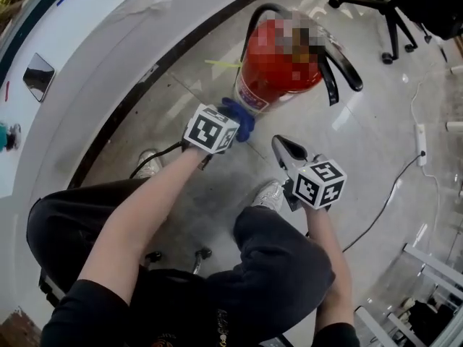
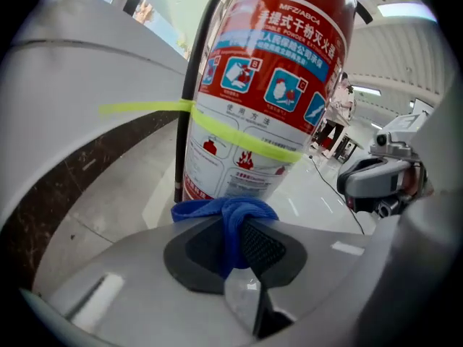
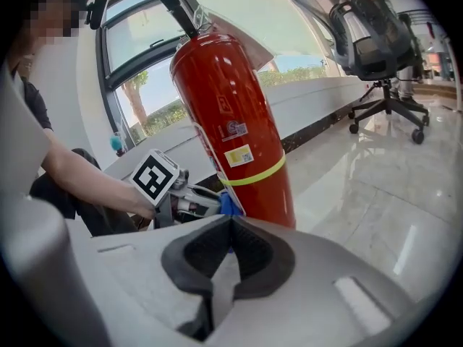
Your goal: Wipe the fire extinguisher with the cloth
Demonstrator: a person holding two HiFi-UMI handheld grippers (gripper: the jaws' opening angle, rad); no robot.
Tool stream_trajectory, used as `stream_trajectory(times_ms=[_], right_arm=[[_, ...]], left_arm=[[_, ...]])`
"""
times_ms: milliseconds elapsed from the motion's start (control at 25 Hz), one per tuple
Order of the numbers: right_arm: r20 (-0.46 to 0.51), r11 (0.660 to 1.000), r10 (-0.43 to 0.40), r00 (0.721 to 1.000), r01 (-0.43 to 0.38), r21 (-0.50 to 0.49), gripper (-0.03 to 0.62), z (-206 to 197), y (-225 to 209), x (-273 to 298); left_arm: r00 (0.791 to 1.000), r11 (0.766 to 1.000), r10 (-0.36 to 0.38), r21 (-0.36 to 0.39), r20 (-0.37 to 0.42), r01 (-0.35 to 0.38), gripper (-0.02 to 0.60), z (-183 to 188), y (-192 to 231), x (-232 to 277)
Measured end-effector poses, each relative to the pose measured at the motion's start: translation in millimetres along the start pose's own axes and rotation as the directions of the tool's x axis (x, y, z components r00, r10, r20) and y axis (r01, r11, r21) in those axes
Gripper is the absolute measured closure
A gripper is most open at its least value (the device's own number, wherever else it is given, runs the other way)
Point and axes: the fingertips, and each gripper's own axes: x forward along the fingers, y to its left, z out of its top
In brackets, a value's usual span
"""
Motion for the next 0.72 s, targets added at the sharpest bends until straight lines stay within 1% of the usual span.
stream_trajectory(times_ms=[80,200,360,600,640,720], right_arm=[[0.009,1.0,-0.005,1.0,0.005,0.015,0.591,-4.1,-2.9,-4.5],[0.024,0.999,-0.011,1.0,0.01,0.03,0.591,-7.1,-7.1,-9.5],[0.042,0.999,-0.021,0.999,0.019,0.037,0.591,-6.2,-13.6,-15.1],[0.052,0.997,-0.057,0.997,0.054,0.059,0.591,-11.4,-30.8,-21.7],[0.05,0.996,-0.062,0.997,0.058,0.062,0.591,-14.3,-32.0,-21.6],[0.047,0.996,-0.067,0.997,0.064,0.066,0.591,-18.0,-32.5,-20.0]], left_arm=[[1.0,0.999,-0.013,-0.029,-0.006,0.013,0.532,-4.2,-10.0,4.3],[0.999,0.998,-0.033,-0.046,-0.01,0.033,0.532,-7.5,-30.6,15.2],[1.0,0.994,-0.007,-0.113,0.023,0.01,0.532,-7.4,-46.2,30.4],[0.998,0.993,-0.012,-0.113,0.056,0.018,0.532,-1.9,-64.1,50.7],[0.999,0.993,-0.004,-0.114,0.05,0.01,0.532,-3.7,-63.5,52.1],[0.999,0.992,0.035,-0.124,0.022,-0.032,0.532,-11.4,-54.7,51.1]])
